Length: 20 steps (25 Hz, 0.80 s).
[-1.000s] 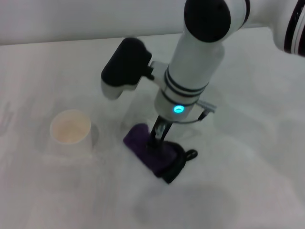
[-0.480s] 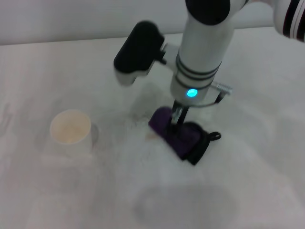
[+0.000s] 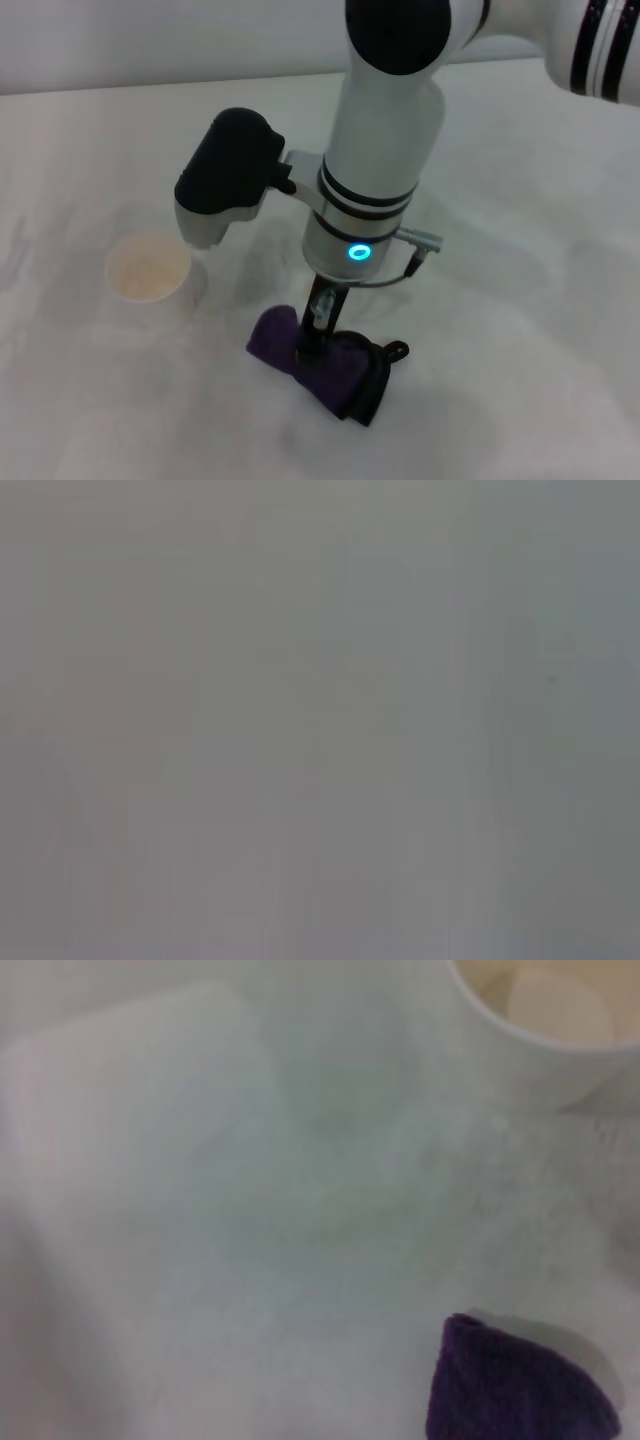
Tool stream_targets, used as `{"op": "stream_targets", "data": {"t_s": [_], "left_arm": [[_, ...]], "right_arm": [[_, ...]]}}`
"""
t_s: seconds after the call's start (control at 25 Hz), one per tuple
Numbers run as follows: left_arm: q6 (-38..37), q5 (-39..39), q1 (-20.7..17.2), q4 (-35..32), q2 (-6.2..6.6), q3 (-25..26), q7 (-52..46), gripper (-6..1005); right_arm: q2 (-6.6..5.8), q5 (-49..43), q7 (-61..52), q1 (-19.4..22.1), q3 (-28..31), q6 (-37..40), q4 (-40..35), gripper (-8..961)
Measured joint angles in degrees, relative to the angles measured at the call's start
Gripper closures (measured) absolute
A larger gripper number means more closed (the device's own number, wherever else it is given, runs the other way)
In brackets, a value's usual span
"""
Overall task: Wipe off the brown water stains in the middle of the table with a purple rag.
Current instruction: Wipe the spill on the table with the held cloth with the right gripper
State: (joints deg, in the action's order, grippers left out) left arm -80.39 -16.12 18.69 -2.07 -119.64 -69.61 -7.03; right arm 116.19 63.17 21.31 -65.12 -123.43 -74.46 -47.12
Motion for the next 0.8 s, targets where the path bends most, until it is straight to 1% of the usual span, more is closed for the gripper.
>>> {"op": "stream_targets", "data": {"t_s": [0.08, 0.24, 0.4, 0.64, 0.8], "left_arm": [[0.0, -0.41, -0.05, 0.04, -0.04, 0.01, -0.01, 149], [-0.07, -1.76, -0.07, 0.13, -0.16, 0.0, 0.0, 149], [-0.21, -2.21, -0.13, 0.64, -0.25, 0.0, -0.12, 149], [-1.08, -1.94, -1.29, 0.57, -0.17, 0.0, -0.26, 149], [-1.09, -2.08, -1.05, 0.62, -0.09, 0.01, -0.27, 150]], "right_arm": [[0.0, -0.22, 0.09, -1.02, -0.54, 1.55, 1.47, 842], [0.0, -1.41, -0.44, -3.22, -3.3, 5.47, 6.92, 842], [0.0, -3.12, -1.55, -3.88, -5.32, 7.39, 10.8, 842], [0.0, -10.75, -5.46, -6.72, -4.3, 6.8, 12.17, 842], [0.0, -15.31, -6.15, -7.68, -1.63, 5.81, 13.78, 842]]}}
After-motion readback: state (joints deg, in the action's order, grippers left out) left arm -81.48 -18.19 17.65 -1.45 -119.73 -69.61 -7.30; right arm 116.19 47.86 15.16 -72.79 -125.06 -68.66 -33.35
